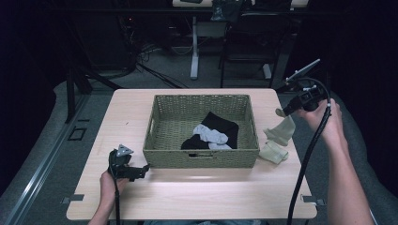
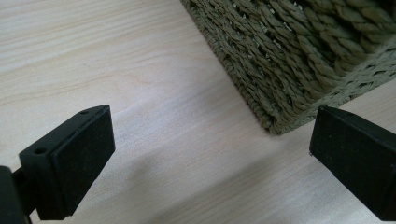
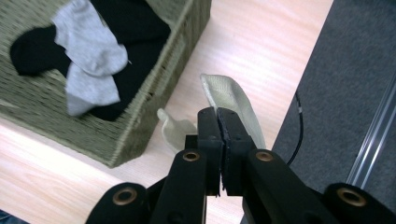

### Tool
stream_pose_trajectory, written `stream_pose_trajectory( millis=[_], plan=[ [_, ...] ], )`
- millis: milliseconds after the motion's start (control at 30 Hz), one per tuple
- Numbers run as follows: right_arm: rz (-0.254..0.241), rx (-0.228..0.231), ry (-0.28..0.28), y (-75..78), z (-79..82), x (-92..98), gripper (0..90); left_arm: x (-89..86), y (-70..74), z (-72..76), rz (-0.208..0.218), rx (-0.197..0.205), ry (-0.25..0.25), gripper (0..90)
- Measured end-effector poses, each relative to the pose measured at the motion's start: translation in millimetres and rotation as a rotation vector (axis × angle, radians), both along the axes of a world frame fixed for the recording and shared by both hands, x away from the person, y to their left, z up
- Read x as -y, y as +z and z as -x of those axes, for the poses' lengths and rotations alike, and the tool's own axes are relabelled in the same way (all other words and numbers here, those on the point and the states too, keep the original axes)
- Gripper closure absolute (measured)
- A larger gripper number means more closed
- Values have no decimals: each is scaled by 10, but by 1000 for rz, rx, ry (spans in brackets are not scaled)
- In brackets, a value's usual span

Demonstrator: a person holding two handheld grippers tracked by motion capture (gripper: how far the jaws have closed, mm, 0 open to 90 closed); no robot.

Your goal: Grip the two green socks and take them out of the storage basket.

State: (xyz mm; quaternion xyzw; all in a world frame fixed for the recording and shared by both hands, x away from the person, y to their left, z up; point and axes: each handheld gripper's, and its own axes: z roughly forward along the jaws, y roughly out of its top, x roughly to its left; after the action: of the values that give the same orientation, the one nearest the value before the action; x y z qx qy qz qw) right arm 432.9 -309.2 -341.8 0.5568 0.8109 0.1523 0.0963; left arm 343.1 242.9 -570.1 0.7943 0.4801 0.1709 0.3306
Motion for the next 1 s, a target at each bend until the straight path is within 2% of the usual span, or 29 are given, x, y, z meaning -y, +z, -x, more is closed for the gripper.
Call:
stream_pose_trajectory(
  millis=[233,333,467,600,667,733,800,900,1000],
  plan=[
    [-3,-28,-21,-469,-28,64,889,-1,2,1,-4,0,-1,1],
    [-23,-40,-34,-677,-43,89,889,-1,-2,0,-1,0,2,1],
    [-23,-77,-47,-982,-70,99,889,1,-1,1,-1,0,1,1],
    [-34,-85,-74,-1288,-79,74,888,6,-6,1,-1,4,3,1],
    [-25,-113,-61,-1408,-93,82,887,5,-7,1,-1,4,4,1],
    [-40,-114,-68,-1536,-93,69,886,3,-7,2,0,4,5,1],
    [-24,-122,-69,-1638,-90,50,885,1,-4,6,0,4,6,2],
    [-43,-119,-64,-1728,-76,44,863,-3,1,5,-2,-2,2,1],
    [-63,-87,-74,-1706,-30,52,690,1,-3,5,0,3,3,1]
  ],
)
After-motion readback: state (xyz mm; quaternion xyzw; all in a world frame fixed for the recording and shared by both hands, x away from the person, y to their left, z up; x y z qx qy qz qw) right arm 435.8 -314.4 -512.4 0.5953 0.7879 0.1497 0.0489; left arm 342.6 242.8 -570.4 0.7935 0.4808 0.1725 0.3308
